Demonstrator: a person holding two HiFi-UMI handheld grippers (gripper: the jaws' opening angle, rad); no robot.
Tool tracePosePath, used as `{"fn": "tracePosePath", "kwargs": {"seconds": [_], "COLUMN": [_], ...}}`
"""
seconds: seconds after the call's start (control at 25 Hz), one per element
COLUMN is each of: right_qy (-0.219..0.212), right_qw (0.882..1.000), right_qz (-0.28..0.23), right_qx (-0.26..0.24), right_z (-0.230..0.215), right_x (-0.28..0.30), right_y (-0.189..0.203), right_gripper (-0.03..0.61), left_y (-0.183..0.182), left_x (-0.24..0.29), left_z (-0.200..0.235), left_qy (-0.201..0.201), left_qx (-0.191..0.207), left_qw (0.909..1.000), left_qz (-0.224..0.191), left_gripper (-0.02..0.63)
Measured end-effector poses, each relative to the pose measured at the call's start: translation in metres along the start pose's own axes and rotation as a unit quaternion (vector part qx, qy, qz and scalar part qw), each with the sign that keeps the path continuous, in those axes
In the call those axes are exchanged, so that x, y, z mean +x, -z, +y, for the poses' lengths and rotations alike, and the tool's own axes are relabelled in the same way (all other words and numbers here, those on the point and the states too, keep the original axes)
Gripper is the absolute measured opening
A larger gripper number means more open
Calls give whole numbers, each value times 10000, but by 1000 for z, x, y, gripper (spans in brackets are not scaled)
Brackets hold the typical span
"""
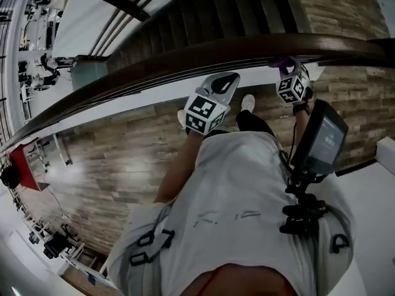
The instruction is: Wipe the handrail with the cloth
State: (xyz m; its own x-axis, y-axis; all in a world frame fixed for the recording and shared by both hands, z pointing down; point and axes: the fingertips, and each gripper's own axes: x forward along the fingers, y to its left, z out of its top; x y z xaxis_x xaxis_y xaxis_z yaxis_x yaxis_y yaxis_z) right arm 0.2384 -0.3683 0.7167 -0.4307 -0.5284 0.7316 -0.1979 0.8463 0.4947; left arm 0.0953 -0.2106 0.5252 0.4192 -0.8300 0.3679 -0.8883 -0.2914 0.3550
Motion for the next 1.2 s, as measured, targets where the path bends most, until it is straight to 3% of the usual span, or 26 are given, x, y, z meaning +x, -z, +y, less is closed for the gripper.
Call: {"fn": "tracePosePath", "kwargs": {"seconds": [0.12,0.36,0.52,0.64,0.8,0.96,1.08,1.2], "right_qy": [-315,-1135,-1633,-1738,-1890,-2487,-2716,-2755], "right_qw": [9968,9807,9569,9425,9172,8855,8783,8830], "right_qz": [-484,-1272,-1837,-2172,-2623,-2773,-2686,-2564], "right_qx": [-554,-962,-1547,-1851,-2328,-2779,-2876,-2804], "right_z": [62,189,263,312,392,495,556,602], "right_x": [7,1,9,11,4,11,35,66], "right_y": [-78,-213,-296,-349,-409,-444,-472,-513], "right_gripper": [126,124,124,124,123,123,124,124], "left_y": [11,58,90,114,146,173,189,202], "left_x": [-49,-163,-241,-295,-363,-418,-450,-479], "left_z": [40,108,158,187,218,241,255,271], "left_qy": [-604,-1674,-2594,-3111,-3597,-3942,-4129,-4307], "left_qx": [-461,-1191,-1582,-1832,-2029,-2168,-2224,-2230], "left_qw": [9967,9765,9488,9274,9043,8855,8750,8651], "left_qz": [-282,-650,-864,-980,-1081,-1159,-1204,-1277], "left_gripper": [0,1,0,0,0,0,0,0]}}
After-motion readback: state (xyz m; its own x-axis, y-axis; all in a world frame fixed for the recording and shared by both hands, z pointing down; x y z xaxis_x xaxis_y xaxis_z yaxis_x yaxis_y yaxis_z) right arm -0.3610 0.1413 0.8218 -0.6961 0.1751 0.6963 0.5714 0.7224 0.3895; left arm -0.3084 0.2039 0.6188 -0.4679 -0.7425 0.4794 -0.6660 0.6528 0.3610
